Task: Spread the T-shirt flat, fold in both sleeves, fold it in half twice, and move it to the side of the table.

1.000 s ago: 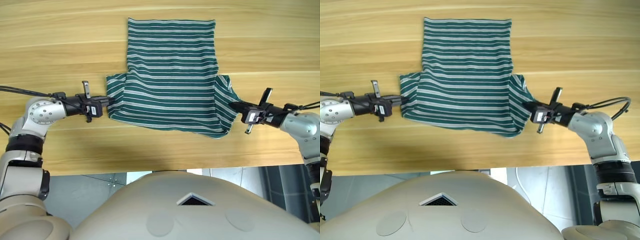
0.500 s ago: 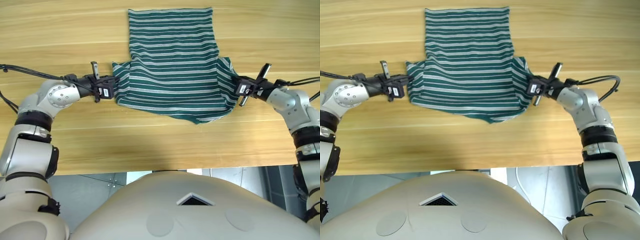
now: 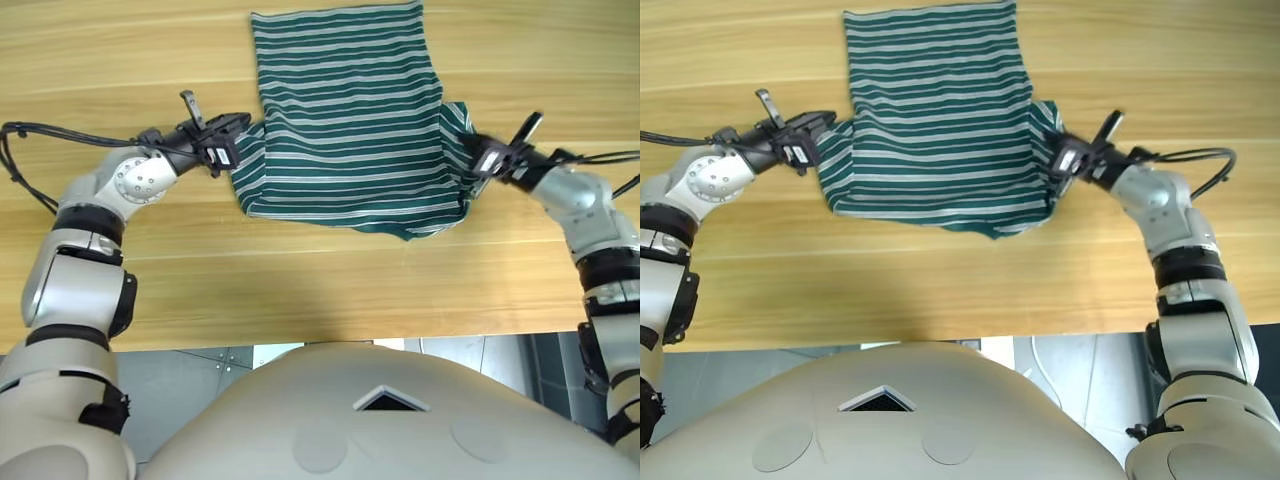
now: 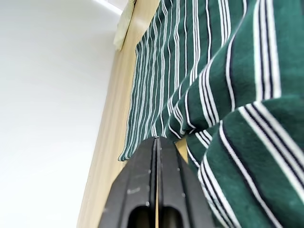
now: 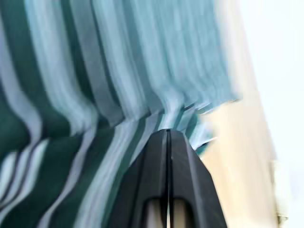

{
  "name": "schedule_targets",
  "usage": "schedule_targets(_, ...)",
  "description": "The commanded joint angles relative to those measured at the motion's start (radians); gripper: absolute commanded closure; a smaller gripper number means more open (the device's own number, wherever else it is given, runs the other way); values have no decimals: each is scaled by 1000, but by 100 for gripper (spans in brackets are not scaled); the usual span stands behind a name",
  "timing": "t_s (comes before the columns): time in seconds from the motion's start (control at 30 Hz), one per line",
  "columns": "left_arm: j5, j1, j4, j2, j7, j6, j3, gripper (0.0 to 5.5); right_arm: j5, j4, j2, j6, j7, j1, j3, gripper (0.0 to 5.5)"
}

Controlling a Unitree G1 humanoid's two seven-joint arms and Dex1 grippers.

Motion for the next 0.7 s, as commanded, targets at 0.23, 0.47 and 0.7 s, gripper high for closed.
schedule_targets(0.23,-165,52,-150,61,-467,-51,-83,547,42,-314,69,130,88,-14,19,550)
schedule_targets(0.47,30,-55,-225,76,-609,34,-199,547,-107,-370,179,176,205,-73,218,550)
schedule_targets(0.7,238,-165,-223,60,-658,58,-348,547,-239,-365,224,205,359,-139,387,550)
